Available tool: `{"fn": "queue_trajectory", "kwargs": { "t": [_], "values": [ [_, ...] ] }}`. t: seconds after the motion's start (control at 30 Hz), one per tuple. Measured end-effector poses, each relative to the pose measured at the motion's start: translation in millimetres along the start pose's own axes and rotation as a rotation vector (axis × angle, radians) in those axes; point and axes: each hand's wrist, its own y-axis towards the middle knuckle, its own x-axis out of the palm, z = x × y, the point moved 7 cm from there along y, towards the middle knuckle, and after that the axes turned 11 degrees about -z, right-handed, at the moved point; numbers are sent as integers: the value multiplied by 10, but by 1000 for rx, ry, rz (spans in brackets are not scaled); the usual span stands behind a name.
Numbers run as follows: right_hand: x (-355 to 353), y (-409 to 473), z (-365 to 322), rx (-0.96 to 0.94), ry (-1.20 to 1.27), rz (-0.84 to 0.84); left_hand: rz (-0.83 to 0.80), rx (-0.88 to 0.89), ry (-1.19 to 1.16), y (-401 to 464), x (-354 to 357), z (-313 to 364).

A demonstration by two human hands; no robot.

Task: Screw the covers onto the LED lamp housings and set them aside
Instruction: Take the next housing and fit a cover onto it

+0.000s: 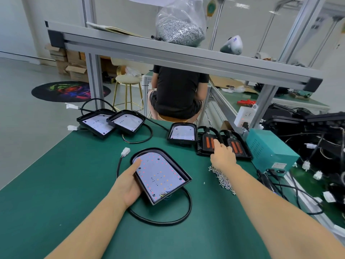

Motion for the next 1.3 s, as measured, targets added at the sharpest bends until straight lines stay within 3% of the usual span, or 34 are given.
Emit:
{"fn": "queue_trajectory", "kwargs": {
  "t": [0.1, 0.23, 0.4, 0.83, 1.07, 1.17, 1.3],
  "values": [
    [78, 61, -3, -7, -85, -99, 6, 2, -12, -2, -10, 4],
    [41, 108, 4, 8, -180, -36, 14, 8, -19, -2, -25, 0],
    [57, 156, 58, 28, -111, -41, 12, 2, -17, 2, -26, -3],
    [-275, -19, 19, -154, -343, 278, -5, -7, -27, 18, -35, -16],
    [-679, -147, 142, -234, -227, 510, -12, -2, -22, 20, -41, -19],
    [-787, -367, 72, -370, -120, 635, -29, 12, -20, 20, -28, -7],
    [-720, -890, -304, -707, -31, 798, -42, 43, -39, 24, -16, 23]
  ]
}}
